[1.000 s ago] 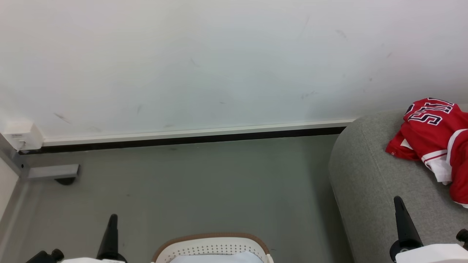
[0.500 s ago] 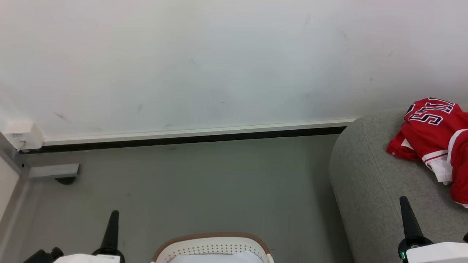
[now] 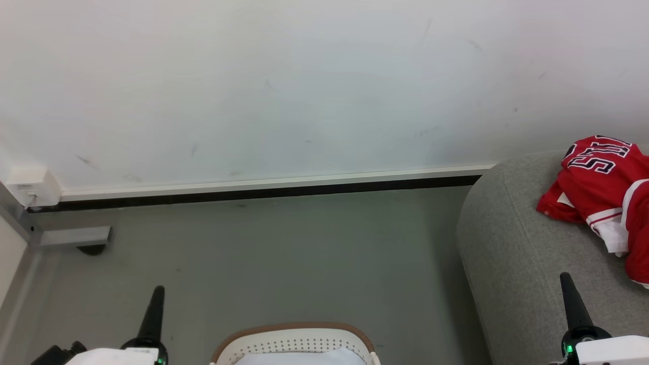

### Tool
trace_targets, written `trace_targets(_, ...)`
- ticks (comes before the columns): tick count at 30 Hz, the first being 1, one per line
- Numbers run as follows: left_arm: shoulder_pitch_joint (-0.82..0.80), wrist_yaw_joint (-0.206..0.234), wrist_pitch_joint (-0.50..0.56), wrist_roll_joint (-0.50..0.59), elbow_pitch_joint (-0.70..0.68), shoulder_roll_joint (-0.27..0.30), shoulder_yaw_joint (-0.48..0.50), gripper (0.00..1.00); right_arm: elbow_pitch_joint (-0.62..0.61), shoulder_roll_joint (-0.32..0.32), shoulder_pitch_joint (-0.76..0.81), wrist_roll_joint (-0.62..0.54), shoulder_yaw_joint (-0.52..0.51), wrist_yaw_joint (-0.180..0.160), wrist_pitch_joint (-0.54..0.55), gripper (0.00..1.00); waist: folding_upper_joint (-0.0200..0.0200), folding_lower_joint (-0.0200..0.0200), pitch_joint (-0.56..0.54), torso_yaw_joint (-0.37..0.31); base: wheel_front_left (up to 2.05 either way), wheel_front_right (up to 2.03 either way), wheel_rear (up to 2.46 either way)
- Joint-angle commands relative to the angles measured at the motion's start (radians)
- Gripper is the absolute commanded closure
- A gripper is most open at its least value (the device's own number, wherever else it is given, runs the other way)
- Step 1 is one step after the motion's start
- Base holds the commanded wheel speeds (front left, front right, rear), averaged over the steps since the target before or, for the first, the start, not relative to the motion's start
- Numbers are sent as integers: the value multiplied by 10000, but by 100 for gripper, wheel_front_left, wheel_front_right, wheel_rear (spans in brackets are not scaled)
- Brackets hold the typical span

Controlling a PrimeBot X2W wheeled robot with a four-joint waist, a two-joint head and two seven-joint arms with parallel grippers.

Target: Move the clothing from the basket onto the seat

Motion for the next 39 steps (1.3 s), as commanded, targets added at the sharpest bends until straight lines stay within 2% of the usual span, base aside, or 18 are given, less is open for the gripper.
trace_targets(1, -188, -51, 86, -325, -18, 9, 60, 100, -13, -31, -242, 276, -102, -13, 62, 100, -1, 0, 1, 2, 0, 0, 0)
trace_targets(39, -503, -271, 856, -2824, 178, -119, 348, 100, 93, 130, -282, 2506, -844, -19, 822, 100, -1, 0, 36, 47, 0, 0, 0)
